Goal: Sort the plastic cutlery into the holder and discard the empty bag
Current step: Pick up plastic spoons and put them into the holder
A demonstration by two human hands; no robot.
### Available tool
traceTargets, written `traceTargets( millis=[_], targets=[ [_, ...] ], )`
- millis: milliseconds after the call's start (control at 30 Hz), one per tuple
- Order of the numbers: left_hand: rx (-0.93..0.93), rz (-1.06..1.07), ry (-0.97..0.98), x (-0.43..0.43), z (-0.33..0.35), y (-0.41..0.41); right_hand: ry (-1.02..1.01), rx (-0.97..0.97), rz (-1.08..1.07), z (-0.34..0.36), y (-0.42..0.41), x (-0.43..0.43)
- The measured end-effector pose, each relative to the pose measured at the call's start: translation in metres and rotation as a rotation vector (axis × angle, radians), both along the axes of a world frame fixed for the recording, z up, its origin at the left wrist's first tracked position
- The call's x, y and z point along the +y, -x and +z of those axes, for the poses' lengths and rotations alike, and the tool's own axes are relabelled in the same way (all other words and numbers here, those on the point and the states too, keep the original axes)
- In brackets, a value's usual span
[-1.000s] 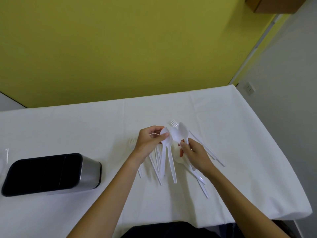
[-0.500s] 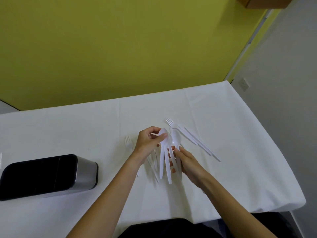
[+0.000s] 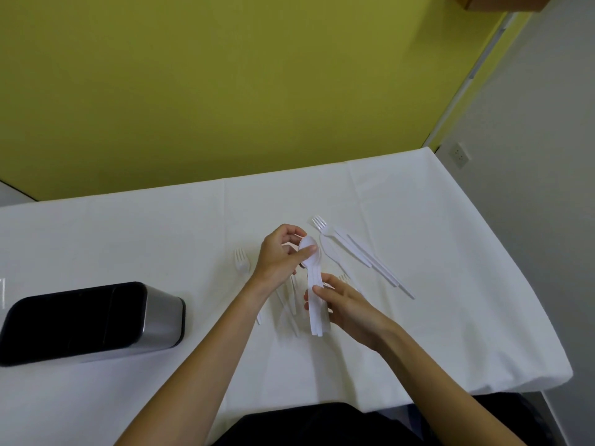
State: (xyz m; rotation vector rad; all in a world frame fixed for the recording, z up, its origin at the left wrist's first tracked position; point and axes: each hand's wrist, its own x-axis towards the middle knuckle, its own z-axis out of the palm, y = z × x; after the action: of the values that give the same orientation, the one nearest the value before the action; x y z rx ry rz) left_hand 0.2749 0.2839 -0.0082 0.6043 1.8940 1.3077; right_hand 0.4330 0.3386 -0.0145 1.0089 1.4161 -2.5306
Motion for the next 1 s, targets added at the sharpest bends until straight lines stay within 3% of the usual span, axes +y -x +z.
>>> traceTargets(
  millis=[200, 500, 733, 1000],
  targets=[
    [0.086, -0.176, 0.053, -0.005, -0.008, -0.002, -0.212, -0.057, 0.105, 0.004, -0.002, -0.003],
    [0.162, -0.181, 0.026, -0.003, 0.016, -0.005, -0.570, -0.118, 0.319, 0.009, 0.002, 0.015],
    [0.110, -0.070, -0.007, -0.013, 0.033, -0.001, -0.438, -0.006, 0.323, 0.020, 0.006, 0.023],
    [0.113, 0.101, -0.140, -0.060, 0.067, 0.037, -0.539, 0.096, 0.198, 0.044, 0.042, -0.007]
  ],
)
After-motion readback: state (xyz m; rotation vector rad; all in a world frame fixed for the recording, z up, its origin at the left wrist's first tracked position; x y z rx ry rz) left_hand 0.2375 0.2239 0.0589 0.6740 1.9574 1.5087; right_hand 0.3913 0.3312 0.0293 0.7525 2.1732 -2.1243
